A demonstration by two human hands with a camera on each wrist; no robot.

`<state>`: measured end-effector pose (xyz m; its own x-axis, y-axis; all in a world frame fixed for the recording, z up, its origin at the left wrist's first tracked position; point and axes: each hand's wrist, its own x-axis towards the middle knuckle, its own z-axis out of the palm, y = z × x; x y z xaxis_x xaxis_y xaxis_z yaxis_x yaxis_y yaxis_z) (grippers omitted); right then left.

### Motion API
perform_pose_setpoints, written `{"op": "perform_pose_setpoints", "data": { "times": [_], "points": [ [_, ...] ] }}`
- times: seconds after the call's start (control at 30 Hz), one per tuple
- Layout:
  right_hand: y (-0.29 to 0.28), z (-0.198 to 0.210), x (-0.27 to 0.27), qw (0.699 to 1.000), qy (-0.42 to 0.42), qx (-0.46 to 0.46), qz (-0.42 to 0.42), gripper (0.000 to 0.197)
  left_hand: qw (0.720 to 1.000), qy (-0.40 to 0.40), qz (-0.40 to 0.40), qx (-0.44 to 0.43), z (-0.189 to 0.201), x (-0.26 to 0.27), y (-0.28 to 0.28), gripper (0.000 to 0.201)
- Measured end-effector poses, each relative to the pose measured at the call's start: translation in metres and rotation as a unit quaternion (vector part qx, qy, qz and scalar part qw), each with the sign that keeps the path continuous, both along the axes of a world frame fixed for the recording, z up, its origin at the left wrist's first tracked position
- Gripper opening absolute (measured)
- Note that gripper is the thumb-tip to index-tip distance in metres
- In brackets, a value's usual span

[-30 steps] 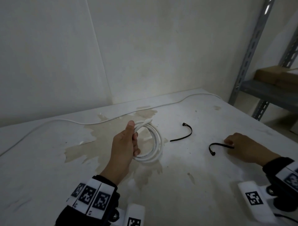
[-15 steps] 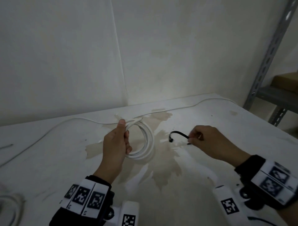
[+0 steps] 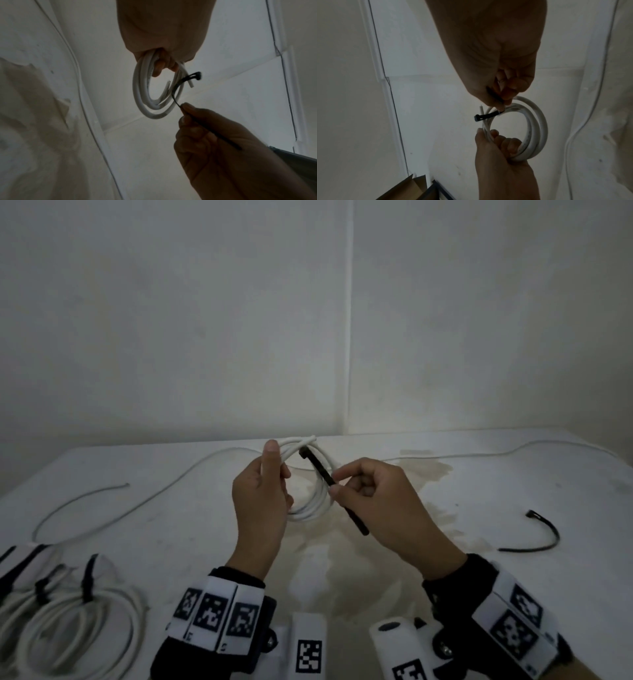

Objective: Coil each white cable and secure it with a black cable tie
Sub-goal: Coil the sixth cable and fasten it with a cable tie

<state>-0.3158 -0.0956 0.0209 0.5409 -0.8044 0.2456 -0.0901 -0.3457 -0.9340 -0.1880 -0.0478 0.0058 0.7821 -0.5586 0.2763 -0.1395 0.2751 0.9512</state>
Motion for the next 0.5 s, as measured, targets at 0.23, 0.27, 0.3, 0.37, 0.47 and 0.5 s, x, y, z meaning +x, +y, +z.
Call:
{"op": "perform_pose_setpoints", "data": {
  "times": [0.23,0.27,0.3,0.37,0.47,0.5],
  "points": [
    [-0.011,-0.008,0.019,1.0,0.004,0.021,0.004,0.023,0.998,-0.037,0.041,-0.014,-0.011,0.016,-0.007,0.047],
    [-0.012,-0.01,0.019,1.0,0.011,0.022,0.001,0.023,0.999,-0.036,0.038,-0.012,-0.013,0.015,-0.007,0.047],
    [-0.014,-0.012,0.02,1.0,0.016,0.024,-0.001,0.023,0.999,-0.034,0.034,-0.012,-0.016,0.013,-0.008,0.047],
    [-0.018,-0.016,0.02,0.999,0.023,0.032,-0.001,0.023,0.999,-0.029,0.017,-0.009,-0.02,0.009,-0.01,0.048],
    [-0.022,-0.017,0.019,0.999,0.016,0.045,0.008,0.022,1.0,-0.019,-0.013,0.0,-0.023,0.005,-0.012,0.047],
    [-0.022,-0.016,0.018,0.999,0.009,0.05,0.011,0.022,1.0,-0.009,-0.025,0.0,-0.023,0.003,-0.011,0.047]
  ]
}}
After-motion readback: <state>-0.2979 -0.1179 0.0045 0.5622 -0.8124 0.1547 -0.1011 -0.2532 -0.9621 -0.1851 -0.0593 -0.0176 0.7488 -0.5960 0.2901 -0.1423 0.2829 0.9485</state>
